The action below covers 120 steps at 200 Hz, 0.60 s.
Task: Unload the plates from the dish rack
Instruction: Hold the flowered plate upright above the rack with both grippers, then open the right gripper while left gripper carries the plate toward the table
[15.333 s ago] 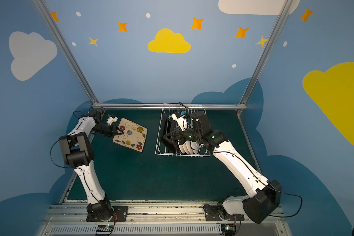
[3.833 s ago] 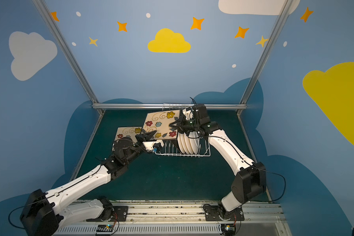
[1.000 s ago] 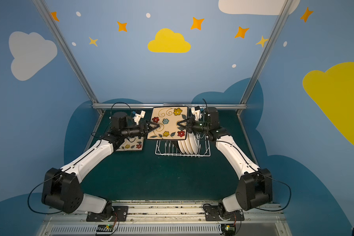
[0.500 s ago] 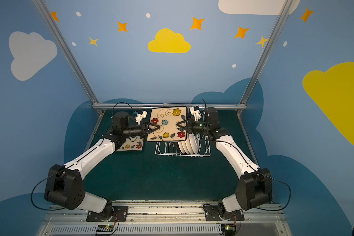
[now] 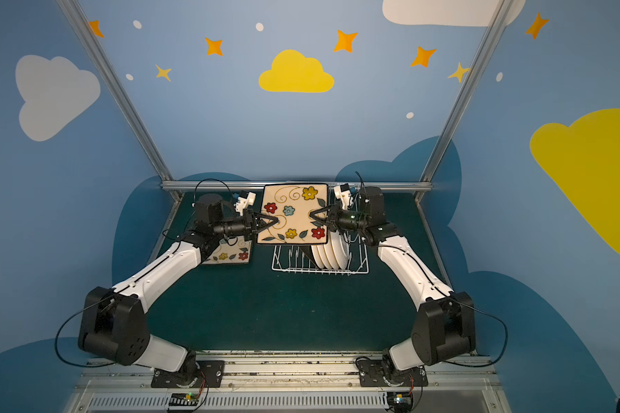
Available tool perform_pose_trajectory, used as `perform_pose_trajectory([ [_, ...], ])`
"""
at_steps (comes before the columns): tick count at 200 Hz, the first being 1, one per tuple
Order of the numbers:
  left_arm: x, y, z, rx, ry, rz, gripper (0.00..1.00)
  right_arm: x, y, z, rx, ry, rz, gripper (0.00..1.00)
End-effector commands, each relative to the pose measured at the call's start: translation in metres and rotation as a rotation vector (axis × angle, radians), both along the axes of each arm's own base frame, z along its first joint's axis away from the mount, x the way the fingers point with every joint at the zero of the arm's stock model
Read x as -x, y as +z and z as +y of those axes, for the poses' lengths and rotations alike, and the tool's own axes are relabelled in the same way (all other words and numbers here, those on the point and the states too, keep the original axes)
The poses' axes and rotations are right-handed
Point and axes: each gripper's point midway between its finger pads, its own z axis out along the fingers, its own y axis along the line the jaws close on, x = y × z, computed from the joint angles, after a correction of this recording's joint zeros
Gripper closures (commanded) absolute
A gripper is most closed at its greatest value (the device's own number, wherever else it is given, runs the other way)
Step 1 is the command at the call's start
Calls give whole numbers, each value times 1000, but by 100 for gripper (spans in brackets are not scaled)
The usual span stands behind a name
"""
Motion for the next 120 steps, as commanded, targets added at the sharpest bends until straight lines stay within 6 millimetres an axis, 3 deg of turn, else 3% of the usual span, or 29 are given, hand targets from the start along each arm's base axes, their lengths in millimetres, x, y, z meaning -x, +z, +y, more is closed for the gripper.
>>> perform_pose_trajectory([
  [1, -5, 7, -3, -3, 14, -65, 97, 4, 31, 8, -46, 43, -147, 62],
  [79, -6, 23, 3, 9, 31, -118, 97, 6, 34, 2, -20, 12, -156, 19],
  [120, -4, 41, 17, 10, 57, -152, 97, 10, 37, -2, 15, 2, -183, 10],
])
